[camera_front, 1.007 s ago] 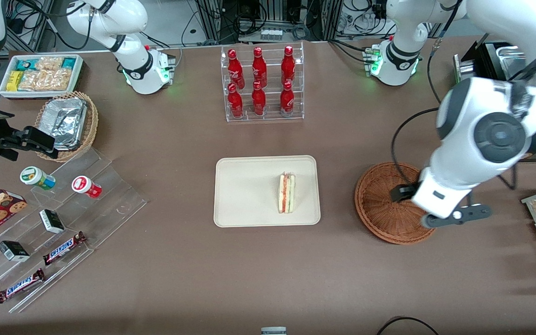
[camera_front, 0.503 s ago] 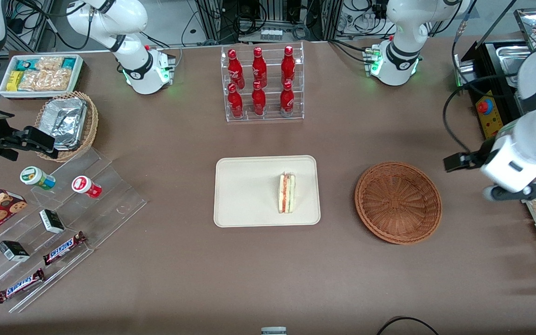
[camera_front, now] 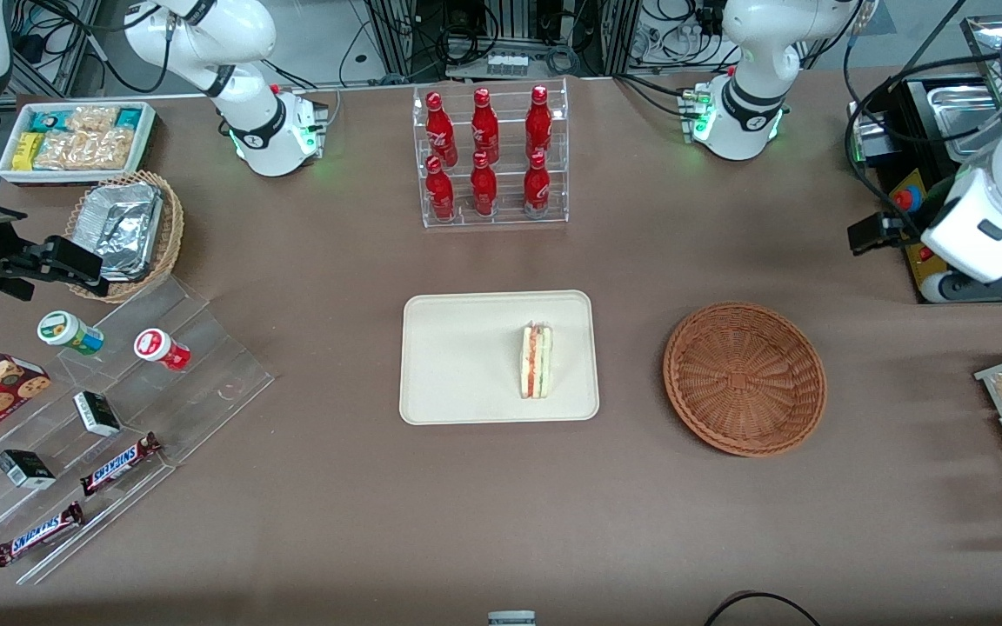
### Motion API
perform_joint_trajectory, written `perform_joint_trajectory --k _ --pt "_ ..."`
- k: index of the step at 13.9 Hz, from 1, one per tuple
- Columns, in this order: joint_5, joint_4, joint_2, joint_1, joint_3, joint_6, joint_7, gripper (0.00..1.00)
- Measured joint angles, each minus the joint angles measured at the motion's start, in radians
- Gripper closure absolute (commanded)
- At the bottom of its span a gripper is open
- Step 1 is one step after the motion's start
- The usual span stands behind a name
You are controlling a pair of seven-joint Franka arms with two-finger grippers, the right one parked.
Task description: Place sandwich from basket to tray
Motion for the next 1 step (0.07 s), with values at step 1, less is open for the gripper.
perform_joint_trajectory --k 1 --pt "-0.010 -0.018 -0.014 -0.006 0.017 0.000 0.001 0.00"
